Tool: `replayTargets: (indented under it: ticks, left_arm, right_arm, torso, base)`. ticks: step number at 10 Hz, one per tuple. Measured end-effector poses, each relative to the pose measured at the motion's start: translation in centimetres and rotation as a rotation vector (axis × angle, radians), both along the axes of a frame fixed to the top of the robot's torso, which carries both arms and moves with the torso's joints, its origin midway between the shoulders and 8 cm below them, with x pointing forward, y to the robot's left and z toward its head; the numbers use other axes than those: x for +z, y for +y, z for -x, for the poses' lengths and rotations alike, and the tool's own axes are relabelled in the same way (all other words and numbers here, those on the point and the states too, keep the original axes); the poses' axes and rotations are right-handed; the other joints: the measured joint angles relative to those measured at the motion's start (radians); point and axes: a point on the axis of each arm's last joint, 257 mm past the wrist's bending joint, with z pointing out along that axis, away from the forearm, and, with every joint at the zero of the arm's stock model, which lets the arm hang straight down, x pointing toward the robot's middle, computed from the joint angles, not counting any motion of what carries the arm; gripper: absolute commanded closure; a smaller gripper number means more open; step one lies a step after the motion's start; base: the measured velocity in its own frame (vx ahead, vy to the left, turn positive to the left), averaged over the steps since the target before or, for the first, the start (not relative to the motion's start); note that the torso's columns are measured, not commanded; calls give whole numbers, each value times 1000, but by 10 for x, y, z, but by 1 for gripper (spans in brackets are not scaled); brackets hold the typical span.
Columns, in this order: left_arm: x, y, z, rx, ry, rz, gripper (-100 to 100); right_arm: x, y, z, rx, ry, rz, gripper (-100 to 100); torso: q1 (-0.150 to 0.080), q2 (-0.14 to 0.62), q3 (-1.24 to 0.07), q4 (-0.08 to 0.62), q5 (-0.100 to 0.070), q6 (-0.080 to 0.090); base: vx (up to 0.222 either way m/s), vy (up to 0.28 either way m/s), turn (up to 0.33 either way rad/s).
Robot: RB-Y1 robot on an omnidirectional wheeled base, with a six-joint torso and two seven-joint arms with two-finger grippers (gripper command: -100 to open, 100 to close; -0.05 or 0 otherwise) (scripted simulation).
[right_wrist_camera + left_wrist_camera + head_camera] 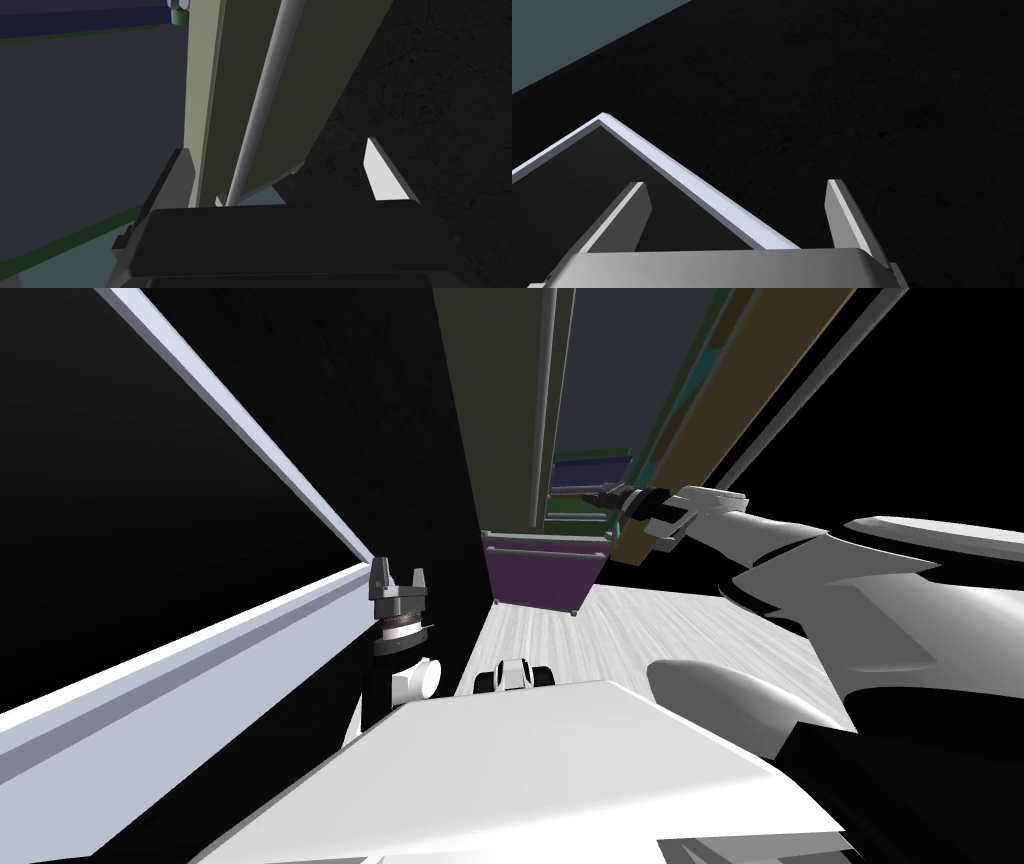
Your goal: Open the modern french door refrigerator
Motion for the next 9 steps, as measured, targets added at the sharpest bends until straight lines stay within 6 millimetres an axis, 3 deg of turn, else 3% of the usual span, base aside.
replayTargets:
  ticks: [3,4,9]
  left_arm:
    - [0,0,0,0,0,0,0]
    - [0,0,0,0,0,0,0]
    - [0,0,0,0,0,0,0]
  right_arm:
    - [20,-6,11,-2,1,-1,-100]
    - [21,-6,11,-4,2,-3,0]
    - [21,-6,11,-4,2,-3,0]
  torso:
    - [0,2,1,1,0,0]
    - [0,1,1,0,0,0]
    - [0,0,0,0,0,0]
  base:
    - [16,13,13]
    - [0,0,0]
    - [0,0,0]
